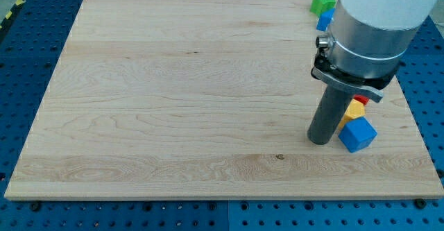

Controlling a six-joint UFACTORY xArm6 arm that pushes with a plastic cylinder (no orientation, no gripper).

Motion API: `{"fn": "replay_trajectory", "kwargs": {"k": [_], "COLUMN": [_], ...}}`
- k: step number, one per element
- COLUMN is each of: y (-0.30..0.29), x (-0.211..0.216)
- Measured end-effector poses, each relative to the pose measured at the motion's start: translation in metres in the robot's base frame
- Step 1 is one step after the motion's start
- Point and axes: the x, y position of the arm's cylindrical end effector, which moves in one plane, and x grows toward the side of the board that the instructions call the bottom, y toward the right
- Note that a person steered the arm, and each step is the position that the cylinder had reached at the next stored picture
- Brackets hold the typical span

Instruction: Adjust the blue cube and yellow hexagon below the red star

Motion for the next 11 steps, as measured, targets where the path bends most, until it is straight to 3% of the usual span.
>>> {"fn": "replay_trajectory", "kwargs": {"k": [2, 7, 11], "y": [0.041, 0.002, 0.033], "x": [0.000, -0.038, -0.020]}}
